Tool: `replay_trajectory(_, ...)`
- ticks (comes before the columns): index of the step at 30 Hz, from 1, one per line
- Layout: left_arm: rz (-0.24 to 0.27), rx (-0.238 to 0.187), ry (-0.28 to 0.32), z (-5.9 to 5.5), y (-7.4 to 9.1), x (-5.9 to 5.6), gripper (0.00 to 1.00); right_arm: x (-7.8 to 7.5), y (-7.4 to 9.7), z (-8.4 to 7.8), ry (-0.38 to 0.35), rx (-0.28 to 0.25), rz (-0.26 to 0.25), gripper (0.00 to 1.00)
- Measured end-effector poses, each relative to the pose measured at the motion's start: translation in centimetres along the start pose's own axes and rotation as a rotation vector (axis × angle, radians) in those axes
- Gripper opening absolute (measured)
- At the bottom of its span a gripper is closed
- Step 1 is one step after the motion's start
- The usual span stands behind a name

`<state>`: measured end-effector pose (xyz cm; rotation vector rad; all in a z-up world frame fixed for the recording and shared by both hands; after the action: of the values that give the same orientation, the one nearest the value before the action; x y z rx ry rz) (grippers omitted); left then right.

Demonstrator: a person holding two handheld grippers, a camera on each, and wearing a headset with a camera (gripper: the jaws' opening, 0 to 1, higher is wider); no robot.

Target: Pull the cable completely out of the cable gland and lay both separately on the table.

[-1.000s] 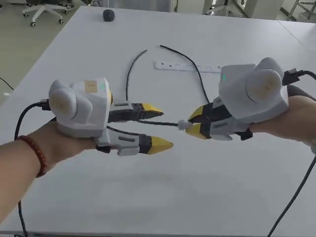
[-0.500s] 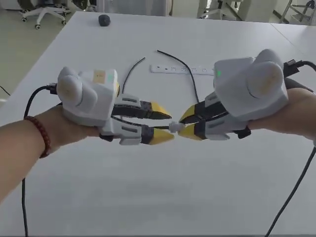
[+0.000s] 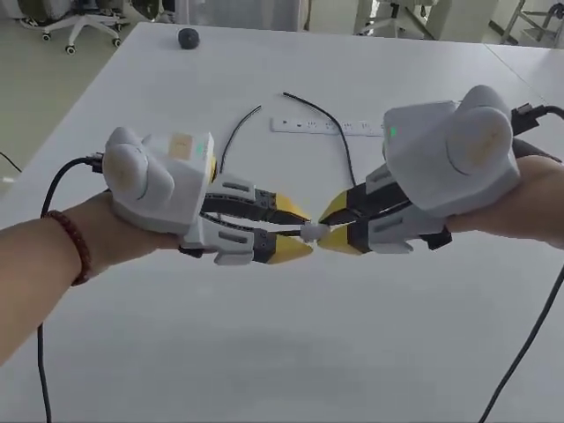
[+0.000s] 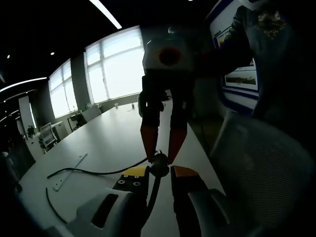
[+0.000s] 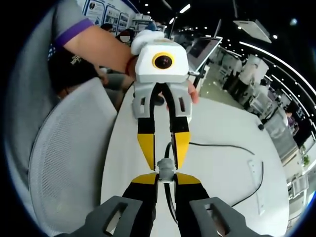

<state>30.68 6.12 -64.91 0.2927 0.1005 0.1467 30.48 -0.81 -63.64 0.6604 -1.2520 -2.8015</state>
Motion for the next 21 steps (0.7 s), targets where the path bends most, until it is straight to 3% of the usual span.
replay_trajectory(10, 0.008, -0.003, -0.021, 0.24, 0.07, -0.16, 0.18, 0.15, 0.23, 0.16, -0.014, -0.018, 0.005, 0.08)
replay_trajectory(16, 0.016, 0.0, 0.003, 0.49, 0.19, -0.1, 0.17, 0.12, 0.4, 0.3, -0.029, -0.036, -0.003, 0.08)
replay_trajectory(21, 0.018, -0.005, -0.007, 0.73, 0.29, -0.22, 0.16, 0.07, 0.63, 0.36, -0.086, -0.071, -0.011, 0.08)
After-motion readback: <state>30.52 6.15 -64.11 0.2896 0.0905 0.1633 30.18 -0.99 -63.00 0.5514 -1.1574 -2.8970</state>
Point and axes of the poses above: the centre of the closed fingertips' face, and the gripper's own axes: y roughly backward along the fingers, x roughly to its left, z roughly out of its top, the point moved 5 cm from there along y, roughly backward along the fingers, and after that the axes turned 14 degrees about y, right-handed, at the moved point
